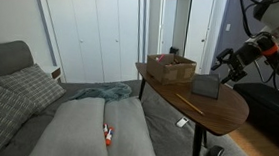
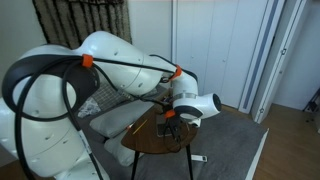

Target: Set the penholder upright on the table then put the pencil in it

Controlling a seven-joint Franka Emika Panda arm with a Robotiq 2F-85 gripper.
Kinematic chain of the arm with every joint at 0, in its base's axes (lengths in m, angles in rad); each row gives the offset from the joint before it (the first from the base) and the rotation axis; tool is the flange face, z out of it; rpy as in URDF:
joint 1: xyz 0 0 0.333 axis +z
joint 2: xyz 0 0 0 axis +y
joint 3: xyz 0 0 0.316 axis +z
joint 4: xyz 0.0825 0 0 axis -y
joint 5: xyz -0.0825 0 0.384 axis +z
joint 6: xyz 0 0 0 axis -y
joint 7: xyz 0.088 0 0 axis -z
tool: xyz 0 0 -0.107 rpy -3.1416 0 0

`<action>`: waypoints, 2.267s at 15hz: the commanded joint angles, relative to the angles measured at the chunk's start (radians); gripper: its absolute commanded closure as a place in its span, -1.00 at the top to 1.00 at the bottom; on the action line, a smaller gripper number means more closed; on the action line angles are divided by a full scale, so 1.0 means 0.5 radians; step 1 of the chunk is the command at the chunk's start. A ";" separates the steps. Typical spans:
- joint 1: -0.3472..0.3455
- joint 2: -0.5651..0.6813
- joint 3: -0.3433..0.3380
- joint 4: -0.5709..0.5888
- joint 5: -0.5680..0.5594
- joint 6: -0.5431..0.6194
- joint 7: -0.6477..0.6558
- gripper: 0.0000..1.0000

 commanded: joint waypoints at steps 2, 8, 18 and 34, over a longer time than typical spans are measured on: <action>-0.017 0.093 0.060 0.065 0.053 -0.020 0.022 -0.12; -0.017 0.114 0.143 0.129 -0.116 0.043 0.214 -0.94; 0.062 -0.038 0.361 0.361 -0.962 -0.231 0.836 -0.97; 0.346 0.231 0.676 0.797 -1.733 -0.766 1.021 0.87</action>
